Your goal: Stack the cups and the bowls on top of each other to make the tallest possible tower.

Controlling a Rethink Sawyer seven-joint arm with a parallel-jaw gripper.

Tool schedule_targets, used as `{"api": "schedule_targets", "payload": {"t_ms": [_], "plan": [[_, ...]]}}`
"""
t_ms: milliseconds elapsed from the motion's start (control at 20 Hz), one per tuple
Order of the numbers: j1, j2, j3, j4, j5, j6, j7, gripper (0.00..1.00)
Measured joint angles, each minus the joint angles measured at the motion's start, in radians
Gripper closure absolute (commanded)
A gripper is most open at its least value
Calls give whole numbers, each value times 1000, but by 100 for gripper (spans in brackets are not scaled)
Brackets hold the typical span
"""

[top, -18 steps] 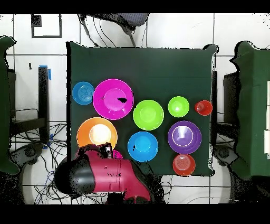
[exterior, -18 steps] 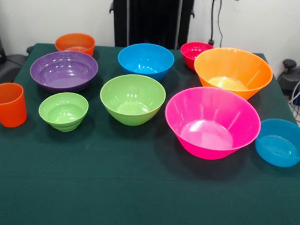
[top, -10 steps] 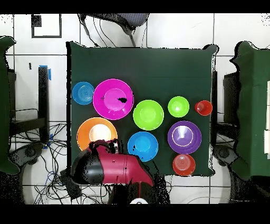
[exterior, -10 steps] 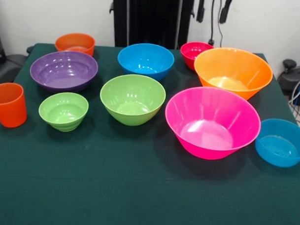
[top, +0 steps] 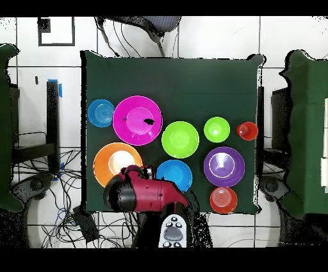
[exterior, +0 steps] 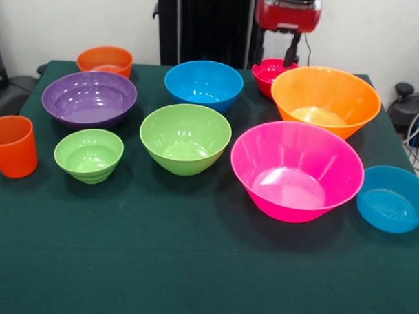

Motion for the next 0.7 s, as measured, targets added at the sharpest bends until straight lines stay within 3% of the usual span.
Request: {"api": "schedule_targets", "payload": {"t_ms": [350,700], "plan": [[4,115,-40,-51,-6,-29,0,0],[48,231,-101,-157,-6,-29,0,0]]}}
